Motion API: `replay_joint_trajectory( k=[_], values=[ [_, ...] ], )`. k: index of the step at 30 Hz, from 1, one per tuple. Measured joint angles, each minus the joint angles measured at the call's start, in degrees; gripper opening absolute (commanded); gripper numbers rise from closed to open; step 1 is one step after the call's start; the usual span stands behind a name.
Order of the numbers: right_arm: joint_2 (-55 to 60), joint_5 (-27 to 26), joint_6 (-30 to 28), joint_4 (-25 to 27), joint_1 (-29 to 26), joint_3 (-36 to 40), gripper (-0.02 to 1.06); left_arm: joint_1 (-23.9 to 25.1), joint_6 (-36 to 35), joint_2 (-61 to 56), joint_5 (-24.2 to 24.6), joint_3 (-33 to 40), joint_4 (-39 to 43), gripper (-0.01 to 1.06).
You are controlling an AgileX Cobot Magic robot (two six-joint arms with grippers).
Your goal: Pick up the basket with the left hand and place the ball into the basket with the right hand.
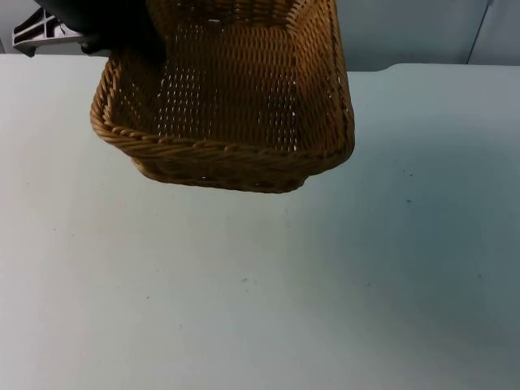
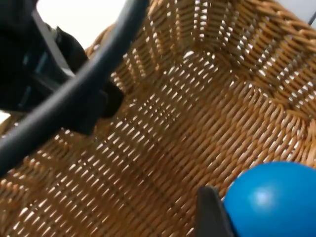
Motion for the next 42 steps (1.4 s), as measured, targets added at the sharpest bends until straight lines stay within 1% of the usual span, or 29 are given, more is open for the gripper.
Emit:
replay_joint_trajectory(
  k=[8, 18, 24, 25, 26, 28, 29, 31, 34, 35, 36, 37, 38, 39, 40, 42],
  values=[
    [3.25, -1.97, 0.00, 1.04, 0.00, 0.00, 0.00, 0.00, 0.10, 0.00, -0.21, 0.00, 0.00, 0.00],
    [6.93, -2.60, -0.11, 2.23, 0.00, 0.00, 0.00, 0.00, 0.15, 0.00, -0.55, 0.00, 0.00, 0.00],
    [7.19, -2.82, -0.11, 4.15, 0.00, 0.00, 0.00, 0.00, 0.15, 0.00, -0.67, 0.00, 0.00, 0.00],
    [7.28, -2.94, -0.11, 4.34, 0.00, 0.00, 0.01, 0.00, 0.25, 0.00, -0.67, 0.00, 0.00, 0.00],
    [7.54, -3.03, -0.11, 4.27, 0.00, 0.00, 0.04, 0.00, 0.25, 0.00, -0.67, 0.00, 0.00, 0.00],
    [7.93, -3.03, -0.11, 4.37, 0.00, 0.00, 0.15, 0.00, 0.25, 0.00, -0.78, 0.00, 0.00, 0.00],
    [8.17, -2.76, -0.11, 4.37, 0.00, 0.00, 0.15, 0.00, 0.25, 0.00, -0.78, 0.00, 0.00, 0.00],
    [8.90, -1.66, -0.23, 4.37, 0.00, 0.00, 0.33, 0.00, 0.25, 0.00, -0.78, 0.00, 0.00, 0.00],
    [9.19, -0.52, -1.99, 5.04, 0.00, 0.00, 0.72, 0.00, 0.25, 0.00, -0.78, 0.00, 0.00, 0.00],
    [9.19, -0.05, -3.83, 5.71, 0.00, 0.00, 0.72, 0.00, 0.25, 0.00, -0.78, 0.00, 0.00, 0.00],
    [9.19, 0.06, -7.00, 7.92, 0.11, 0.00, 0.89, 0.00, 0.25, 0.00, -0.78, 0.00, 0.00, 0.00],
    [9.19, 0.15, -8.91, 9.84, 0.23, 0.00, 1.04, 0.00, 0.30, 0.00, -0.90, 0.00, 0.00, 0.00],
    [9.19, 0.19, -11.19, 11.60, 0.31, 0.00, 1.05, 0.00, 0.30, 0.00, -0.90, 0.00, 0.10, 0.00],
    [9.19, 0.19, -11.19, 11.60, 0.31, 0.00, 1.05, 0.00, 0.30, 0.00, -0.90, 0.00, 0.10, 0.00],
    [9.19, 0.40, -12.99, 13.55, 0.46, 0.00, 1.05, 0.00, 0.30, 0.00, -0.90, 0.00, 0.10, 0.00],
    [9.19, 0.51, -15.01, 15.77, 0.46, 0.00, 1.05, 0.00, 0.30, 0.00, -0.90, 0.00, 0.10, 0.00]
  ],
)
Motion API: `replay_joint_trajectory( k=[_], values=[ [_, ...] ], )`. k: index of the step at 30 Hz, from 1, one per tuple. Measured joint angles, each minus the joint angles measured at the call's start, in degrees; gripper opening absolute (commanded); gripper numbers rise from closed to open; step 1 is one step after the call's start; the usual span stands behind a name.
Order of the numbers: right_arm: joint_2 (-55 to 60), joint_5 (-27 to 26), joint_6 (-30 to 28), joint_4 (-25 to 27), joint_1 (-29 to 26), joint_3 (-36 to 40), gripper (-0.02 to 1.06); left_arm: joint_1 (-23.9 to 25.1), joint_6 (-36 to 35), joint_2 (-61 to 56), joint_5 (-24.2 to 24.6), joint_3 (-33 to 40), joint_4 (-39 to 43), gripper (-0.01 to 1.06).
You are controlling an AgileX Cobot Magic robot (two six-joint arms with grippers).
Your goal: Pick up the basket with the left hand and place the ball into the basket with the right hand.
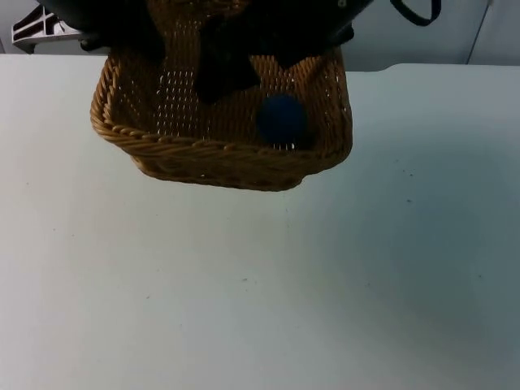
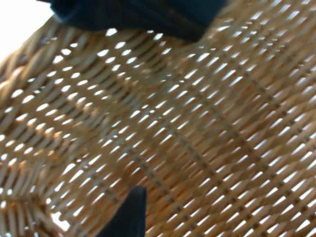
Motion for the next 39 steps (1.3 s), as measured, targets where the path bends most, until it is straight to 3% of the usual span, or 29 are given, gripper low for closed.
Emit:
replay_joint_trajectory(
  k=[25, 34, 39],
  values=[
    [-1.60, 2.24, -1.27, 1.19, 0.00, 0.00, 1.04, 0.08, 0.14, 0.00, 0.00, 0.00, 0.00, 0.00],
    [-7.64, 6.79, 11.22, -16.14, 0.11, 0.00, 1.04, 0.08, 0.14, 0.00, 0.00, 0.00, 0.00, 0.00],
    [-10.52, 8.62, 12.62, -16.59, -2.16, 0.00, 1.04, 0.08, 0.14, 0.00, 0.00, 0.00, 0.00, 0.00]
  ],
)
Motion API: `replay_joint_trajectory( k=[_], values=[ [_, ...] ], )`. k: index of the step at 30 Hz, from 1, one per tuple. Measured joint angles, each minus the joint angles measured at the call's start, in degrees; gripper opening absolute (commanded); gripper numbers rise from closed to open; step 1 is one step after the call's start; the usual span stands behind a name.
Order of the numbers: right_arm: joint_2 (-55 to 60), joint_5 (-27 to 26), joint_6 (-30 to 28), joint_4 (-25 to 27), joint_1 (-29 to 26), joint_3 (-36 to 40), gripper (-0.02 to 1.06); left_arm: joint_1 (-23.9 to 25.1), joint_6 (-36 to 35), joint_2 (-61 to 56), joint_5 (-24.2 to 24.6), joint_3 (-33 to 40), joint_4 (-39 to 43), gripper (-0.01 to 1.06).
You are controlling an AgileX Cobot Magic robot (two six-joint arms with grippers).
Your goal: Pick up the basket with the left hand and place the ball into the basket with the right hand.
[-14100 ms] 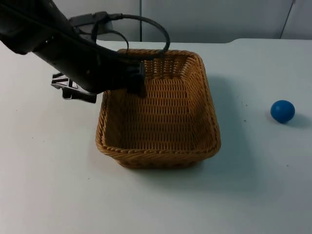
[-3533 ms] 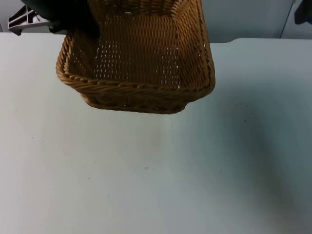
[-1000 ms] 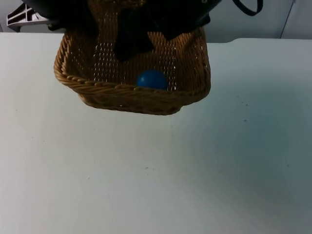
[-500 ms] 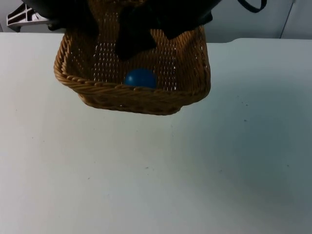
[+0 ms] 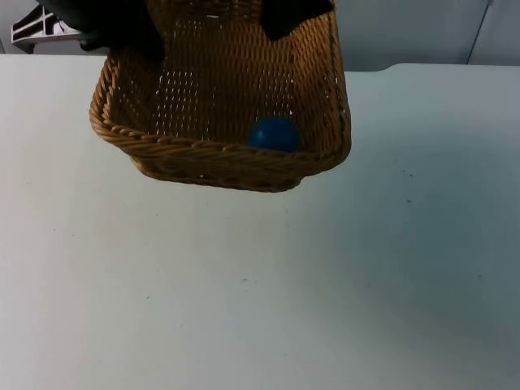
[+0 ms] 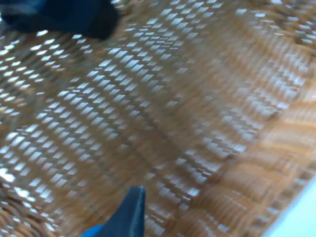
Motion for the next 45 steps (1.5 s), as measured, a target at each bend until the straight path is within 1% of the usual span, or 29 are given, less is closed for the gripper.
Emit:
replay_joint_trajectory(
  k=[2, 5, 6, 10, 11, 14, 15, 18, 19, 20, 22, 24, 28, 32, 36, 37, 42, 43, 45],
  values=[
    [-0.49, 0.38, 0.10, 0.00, -0.78, 0.00, 1.04, 0.00, 0.00, 0.00, 0.00, 0.00, 0.00, 0.00],
    [-2.01, 1.16, 0.23, 0.45, -4.91, 0.00, 1.04, 0.00, 0.00, 0.00, 0.11, 0.00, 0.00, 0.00],
    [-2.01, 1.16, 0.23, 0.45, -4.91, 0.00, 1.04, 0.00, 0.00, 0.00, 0.11, 0.00, 0.00, 0.00],
    [-2.57, 1.39, 0.33, 0.45, -12.25, 0.00, 1.04, 0.00, 0.00, 0.00, 0.22, 0.00, 0.00, 0.00],
    [-2.57, 1.39, 0.33, 0.45, -12.25, 0.00, 1.04, 0.00, 0.00, 0.00, 0.22, 0.00, 0.00, 0.00],
    [-2.69, 1.43, 0.33, 0.45, -19.08, 0.00, 1.04, 0.00, 0.00, 0.00, 0.22, 0.00, 0.00, 0.00],
    [-2.69, 1.43, 0.33, 0.45, -19.08, 0.00, 1.04, 0.00, 0.00, 0.00, 0.22, 0.00, 0.00, 0.00],
    [-3.01, 1.81, 0.45, 0.45, -24.30, 0.00, 1.04, 0.00, 0.00, 0.00, 0.22, 0.00, 0.00, 0.00],
    [-3.01, 1.95, 0.79, 0.45, -25.72, 0.00, 1.04, 0.00, 0.00, 0.00, 0.22, 0.00, 0.00, 0.00],
    [-3.01, 1.95, 0.79, 0.45, -25.72, 0.00, 1.04, 0.00, 0.00, 0.00, 0.22, 0.00, 0.00, 0.00],
    [-3.01, 2.04, 1.42, 0.45, -29.61, 0.00, 1.04, 0.00, 0.00, 0.00, 0.22, 0.00, 0.00, 0.00],
    [-3.01, 2.30, 2.49, 0.45, -32.07, 0.00, 1.04, 0.00, 0.00, 0.00, 0.32, 0.00, 0.00, 0.00],
    [-3.01, 2.30, 4.22, 0.89, -33.74, 0.00, 1.03, 0.00, 0.00, 0.00, 0.32, 0.00, 0.00, 0.00],
    [-3.42, 3.24, 4.65, 1.76, -33.89, 0.00, 1.01, 0.00, 0.00, 0.00, 0.32, 0.00, 0.00, 0.00],
    [-9.17, 3.39, 5.73, 2.05, -33.89, 3.91, 1.01, 0.00, 0.00, 0.00, 0.92, 0.00, 0.00, 0.00],
    [-9.17, 3.39, 5.73, 2.05, -33.89, 3.91, 1.01, 0.00, 0.00, 0.00, 0.92, 0.00, 0.00, 0.00],
    [-23.49, 0.44, 7.18, 1.95, -33.89, 13.10, 1.01, 0.00, 0.00, 0.00, 1.27, 0.00, 0.00, 0.00],
    [-23.49, 0.44, 7.18, 1.95, -33.89, 13.10, 1.01, 0.00, 0.00, 0.00, 1.27, 0.00, 0.00, 0.00],
    [-29.28, -0.08, 7.44, 1.95, -33.89, 16.74, 1.01, 0.00, 0.00, 0.00, 1.35, 0.00, 0.00, 0.00]
  ],
)
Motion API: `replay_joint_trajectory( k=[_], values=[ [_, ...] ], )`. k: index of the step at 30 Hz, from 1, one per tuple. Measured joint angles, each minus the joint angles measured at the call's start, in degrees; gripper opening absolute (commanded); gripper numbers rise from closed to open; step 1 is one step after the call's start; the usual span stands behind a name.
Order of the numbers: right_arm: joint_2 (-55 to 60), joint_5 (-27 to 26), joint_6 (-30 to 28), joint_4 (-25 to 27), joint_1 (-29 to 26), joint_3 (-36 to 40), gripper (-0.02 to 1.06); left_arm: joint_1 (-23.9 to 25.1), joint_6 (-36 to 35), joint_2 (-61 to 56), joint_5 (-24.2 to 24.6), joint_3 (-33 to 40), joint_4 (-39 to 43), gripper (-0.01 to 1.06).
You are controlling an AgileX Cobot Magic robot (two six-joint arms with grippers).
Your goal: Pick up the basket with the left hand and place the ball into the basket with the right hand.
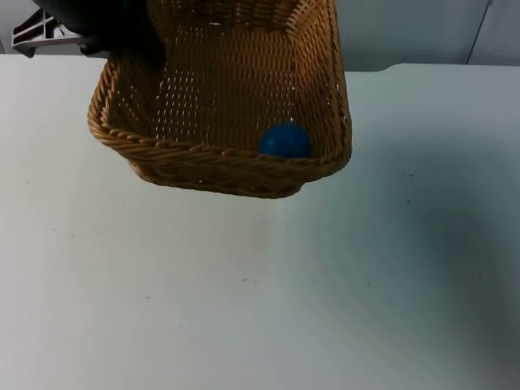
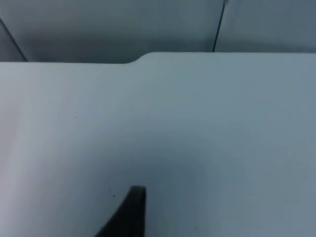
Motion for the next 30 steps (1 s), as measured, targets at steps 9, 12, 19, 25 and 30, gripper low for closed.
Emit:
replay_joint_trajectory(
  k=[9, 12, 19, 25, 30],
  values=[
    [-19.31, 2.56, 1.81, -3.46, 1.35, 13.27, 1.01, 0.00, 0.00, 0.00, 0.00, 0.00, 0.10, 0.00],
    [-23.12, 4.09, 5.84, -8.10, 3.48, 17.99, 1.01, 0.00, 0.00, 0.00, 0.00, 0.00, 0.10, 0.00],
    [-24.00, 5.62, 10.23, -13.55, 6.34, 20.87, 1.01, 0.00, 0.00, 0.00, 0.14, 0.00, 0.10, 0.00],
    [-23.78, 4.74, 11.05, -13.82, 6.90, 20.87, 1.01, 0.00, 1.10, 0.00, 0.26, 0.00, 0.10, 0.00],
    [-23.55, 3.93, 11.94, -14.04, 6.90, 20.87, 1.01, 0.00, 1.10, 0.28, 0.48, 0.00, -0.01, 0.00]
  ],
)
